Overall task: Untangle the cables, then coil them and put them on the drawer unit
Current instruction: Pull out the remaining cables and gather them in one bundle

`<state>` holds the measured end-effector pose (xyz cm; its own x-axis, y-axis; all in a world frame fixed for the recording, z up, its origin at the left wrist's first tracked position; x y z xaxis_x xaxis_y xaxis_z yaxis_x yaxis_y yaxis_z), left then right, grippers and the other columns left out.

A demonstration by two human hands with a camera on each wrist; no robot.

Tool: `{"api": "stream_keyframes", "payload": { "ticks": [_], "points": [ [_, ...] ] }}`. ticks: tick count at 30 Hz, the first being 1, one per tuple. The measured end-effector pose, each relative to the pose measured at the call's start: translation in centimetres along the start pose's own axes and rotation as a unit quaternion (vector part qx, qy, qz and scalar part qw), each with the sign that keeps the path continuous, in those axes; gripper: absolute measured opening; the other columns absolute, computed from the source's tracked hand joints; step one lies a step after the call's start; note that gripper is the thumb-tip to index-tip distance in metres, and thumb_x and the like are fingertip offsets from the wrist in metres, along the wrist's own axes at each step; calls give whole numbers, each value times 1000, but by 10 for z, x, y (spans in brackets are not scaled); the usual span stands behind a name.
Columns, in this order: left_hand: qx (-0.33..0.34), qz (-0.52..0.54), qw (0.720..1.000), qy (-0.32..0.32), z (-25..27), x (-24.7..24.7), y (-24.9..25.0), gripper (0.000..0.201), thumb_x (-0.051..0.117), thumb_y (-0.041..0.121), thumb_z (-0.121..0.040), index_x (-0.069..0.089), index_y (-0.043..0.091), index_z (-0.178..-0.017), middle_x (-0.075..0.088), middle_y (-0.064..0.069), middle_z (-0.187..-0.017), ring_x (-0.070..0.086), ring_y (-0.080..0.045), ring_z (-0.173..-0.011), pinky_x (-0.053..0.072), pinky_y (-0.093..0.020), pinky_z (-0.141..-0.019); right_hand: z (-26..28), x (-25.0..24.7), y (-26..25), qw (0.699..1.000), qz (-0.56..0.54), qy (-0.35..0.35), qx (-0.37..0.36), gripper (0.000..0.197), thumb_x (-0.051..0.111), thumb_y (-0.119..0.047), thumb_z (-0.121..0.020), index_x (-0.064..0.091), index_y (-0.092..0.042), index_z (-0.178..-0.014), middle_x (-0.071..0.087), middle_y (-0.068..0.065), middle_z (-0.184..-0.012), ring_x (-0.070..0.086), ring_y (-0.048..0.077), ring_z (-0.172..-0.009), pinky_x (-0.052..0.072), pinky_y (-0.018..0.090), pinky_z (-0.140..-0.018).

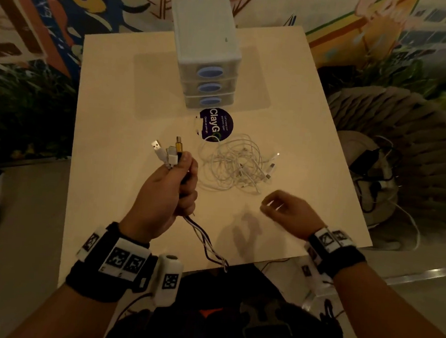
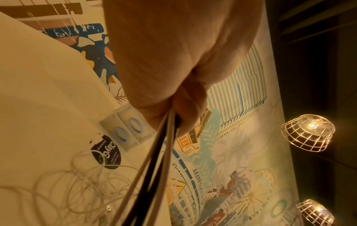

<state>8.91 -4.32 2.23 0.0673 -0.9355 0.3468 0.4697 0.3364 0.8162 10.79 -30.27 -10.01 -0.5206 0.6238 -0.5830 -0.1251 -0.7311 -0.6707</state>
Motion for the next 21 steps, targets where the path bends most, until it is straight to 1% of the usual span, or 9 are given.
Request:
{"api": "stream_keyframes", "payload": {
  "ticks": [2, 4, 6, 9, 12, 15, 16, 18, 21],
  "points": [
    [-12, -6, 1000, 14, 0, -5, -10, 34, 42, 42, -104, 50, 19, -81, 19, 2, -61, 14, -10, -45, 15, -25, -46, -18, -25, 0, 999, 30, 40, 10, 20, 66, -55, -90, 64, -37, -94, 69, -14, -86, 65, 5, -79, 52, 29, -74],
    [-22, -7, 999, 29, 1, -12, -18, 34, 43, 43, -103, 51, 18, -81, 20, 2, -61, 14, -10, -45, 15, -25, -46, -33, -36, -8, 997, 57, 56, 4, 21, 66, -53, -91, 63, -32, -89, 67, -11, -79, 63, 10, -76, 49, 30, -70],
    [-27, -6, 999, 42, 2, -19, -22, 34, 43, 42, -104, 52, 18, -82, 20, 3, -60, 14, -10, -44, 14, -25, -46, -43, -34, -24, 996, 79, 47, -13, 24, 66, -52, -91, 64, -29, -85, 63, -11, -73, 59, 9, -71, 44, 29, -66],
    [-27, -1, 998, 62, 6, -29, -25, 35, 41, 41, -106, 51, 17, -82, 20, 2, -61, 13, -11, -45, 13, -27, -47, -51, -12, -50, 992, 113, 12, -47, 25, 65, -52, -92, 66, -27, -86, 59, -13, -71, 55, 2, -68, 40, 27, -64],
    [-26, 2, 996, 82, 9, -40, -24, 36, 41, 41, -106, 51, 17, -82, 21, 3, -60, 13, -10, -45, 12, -28, -47, -54, 19, -70, 990, 118, -18, -72, 22, 63, -51, -93, 69, -30, -94, 65, -13, -76, 61, 6, -73, 46, 28, -71],
    [-29, 1, 995, 99, 12, -49, -24, 38, 39, 39, -108, 52, 17, -80, 22, 3, -60, 14, -10, -45, 12, -28, -48, -54, 59, -84, 984, 127, -91, -82, 24, 61, -48, -94, 64, -35, -114, 70, -12, -87, 64, 10, -83, 53, 34, -81],
    [-30, 0, 994, 104, 12, -51, -24, 38, 39, 39, -108, 51, 17, -81, 22, 3, -60, 14, -10, -45, 12, -28, -48, -54, 69, -86, 981, 134, -110, -83, 25, 60, -49, -95, 62, -36, -116, 71, -12, -88, 63, 10, -85, 54, 35, -82],
    [-32, -2, 993, 110, 13, -52, -26, 37, 39, 39, -108, 51, 16, -82, 23, 3, -60, 15, -10, -45, 13, -28, -47, -56, 66, -89, 985, 122, -97, -75, 20, 60, -49, -94, 66, -33, -104, 71, -10, -83, 65, 10, -80, 56, 35, -79],
    [-39, -8, 993, 107, 12, -52, -29, 37, 40, 40, -108, 51, 15, -82, 22, 2, -61, 14, -11, -46, 12, -30, -48, -59, 24, -75, 999, 36, -7, -34, 29, 59, -45, -96, 67, -22, -80, 71, -5, -65, 67, 9, -57, 57, 31, -67]
  ]
}}
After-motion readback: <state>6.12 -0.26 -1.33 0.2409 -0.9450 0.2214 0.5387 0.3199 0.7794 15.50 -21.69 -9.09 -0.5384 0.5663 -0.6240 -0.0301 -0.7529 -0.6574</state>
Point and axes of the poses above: each hand's wrist, its own z-axis away from the middle knuckle, its own x-axis out of the palm, y = z × x, the point moved 10 cm from there along -z, towards the middle knuckle
